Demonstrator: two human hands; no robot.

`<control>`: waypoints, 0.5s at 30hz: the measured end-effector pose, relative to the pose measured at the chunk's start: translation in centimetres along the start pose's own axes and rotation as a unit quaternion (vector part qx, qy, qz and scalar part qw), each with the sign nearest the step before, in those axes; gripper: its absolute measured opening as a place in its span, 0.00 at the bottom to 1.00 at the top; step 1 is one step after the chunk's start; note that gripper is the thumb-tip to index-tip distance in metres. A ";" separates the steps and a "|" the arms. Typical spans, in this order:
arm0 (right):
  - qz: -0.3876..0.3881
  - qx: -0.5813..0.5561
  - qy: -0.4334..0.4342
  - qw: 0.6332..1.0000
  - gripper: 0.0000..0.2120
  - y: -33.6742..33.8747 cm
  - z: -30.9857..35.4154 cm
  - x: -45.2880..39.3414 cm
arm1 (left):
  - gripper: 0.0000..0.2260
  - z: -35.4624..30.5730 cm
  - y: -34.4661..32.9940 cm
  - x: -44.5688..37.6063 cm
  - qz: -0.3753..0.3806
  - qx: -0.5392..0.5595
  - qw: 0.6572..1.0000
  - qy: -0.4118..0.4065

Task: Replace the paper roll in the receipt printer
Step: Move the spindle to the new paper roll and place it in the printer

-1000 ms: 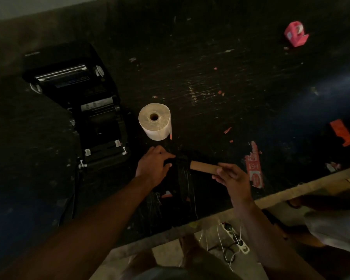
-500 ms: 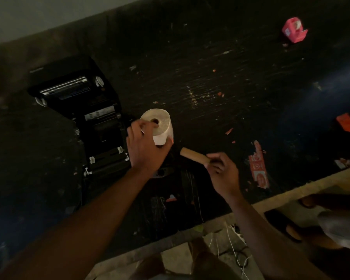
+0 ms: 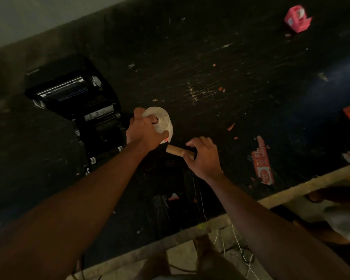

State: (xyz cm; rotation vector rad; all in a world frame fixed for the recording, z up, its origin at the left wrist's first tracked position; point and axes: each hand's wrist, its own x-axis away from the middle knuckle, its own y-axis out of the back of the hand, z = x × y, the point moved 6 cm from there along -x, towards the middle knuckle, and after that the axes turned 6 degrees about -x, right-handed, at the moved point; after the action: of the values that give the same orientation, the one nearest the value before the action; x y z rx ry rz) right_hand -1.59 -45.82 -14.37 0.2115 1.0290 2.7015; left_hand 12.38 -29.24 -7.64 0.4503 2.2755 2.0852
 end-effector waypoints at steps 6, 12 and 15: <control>-0.007 -0.008 -0.024 1.000 0.12 -1.3 1.9 -1.3 | 0.31 0.9 0.3 -1.5 0.035 -0.025 0.999 -0.024; -0.047 -0.039 -0.020 0.998 0.11 0.2 1.6 0.5 | 0.26 2.9 1.9 -2.2 0.040 0.109 0.993 0.023; -0.078 -0.059 0.026 0.995 0.14 1.7 4.5 -0.4 | 0.19 4.2 2.3 -0.6 0.049 0.296 0.946 0.122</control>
State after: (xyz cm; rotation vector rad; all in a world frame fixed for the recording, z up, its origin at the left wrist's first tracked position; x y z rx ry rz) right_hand -0.52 -44.32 -9.94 0.0379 0.8567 2.6270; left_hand 14.24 -25.18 -5.90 0.3287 3.0809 1.5188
